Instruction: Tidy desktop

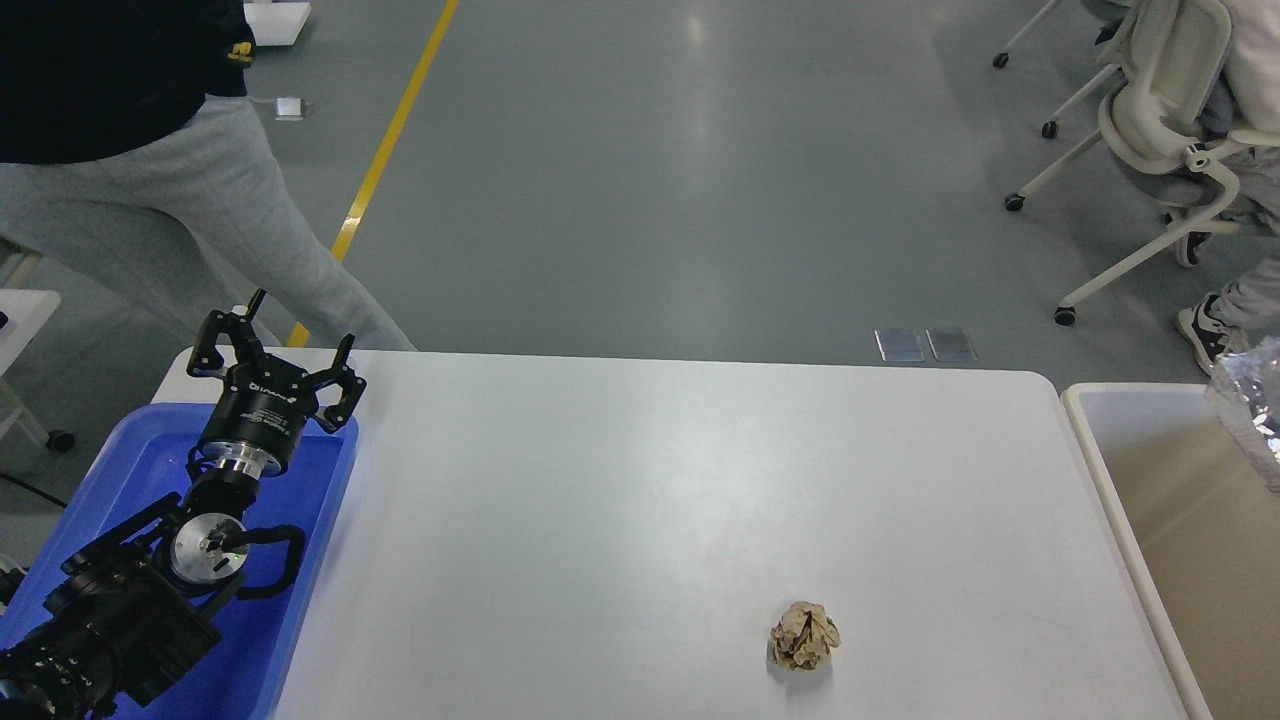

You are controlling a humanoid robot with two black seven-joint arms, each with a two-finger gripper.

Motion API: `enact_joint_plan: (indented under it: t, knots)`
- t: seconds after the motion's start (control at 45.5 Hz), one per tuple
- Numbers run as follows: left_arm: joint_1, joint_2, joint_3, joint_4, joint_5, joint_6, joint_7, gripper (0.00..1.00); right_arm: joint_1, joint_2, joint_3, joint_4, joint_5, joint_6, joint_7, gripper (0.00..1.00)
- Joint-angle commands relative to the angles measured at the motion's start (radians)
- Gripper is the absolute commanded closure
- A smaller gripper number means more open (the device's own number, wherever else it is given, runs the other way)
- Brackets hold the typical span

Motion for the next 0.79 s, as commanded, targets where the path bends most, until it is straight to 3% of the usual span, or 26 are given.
enact_joint_plan:
  t: [0.0, 0.483, 0.768]
  knots:
    - [0.001, 0.0, 0.0, 0.0, 0.0, 0.0, 0.0, 0.0, -0.019, 0.166, 0.003, -0.228, 0.026, 0.005, -0.046, 1.0]
    - [0.001, 0.0, 0.0, 0.0, 0.0, 0.0, 0.0, 0.0, -0.019, 0.337, 0.037, -0.414, 0.037, -0.047, -0.184, 1.0]
    - [0.001, 0.0, 0.0, 0.0, 0.0, 0.0, 0.0, 0.0, -0.018, 0.349, 0.08, -0.416, 0.038, -0.089, -0.188, 1.0]
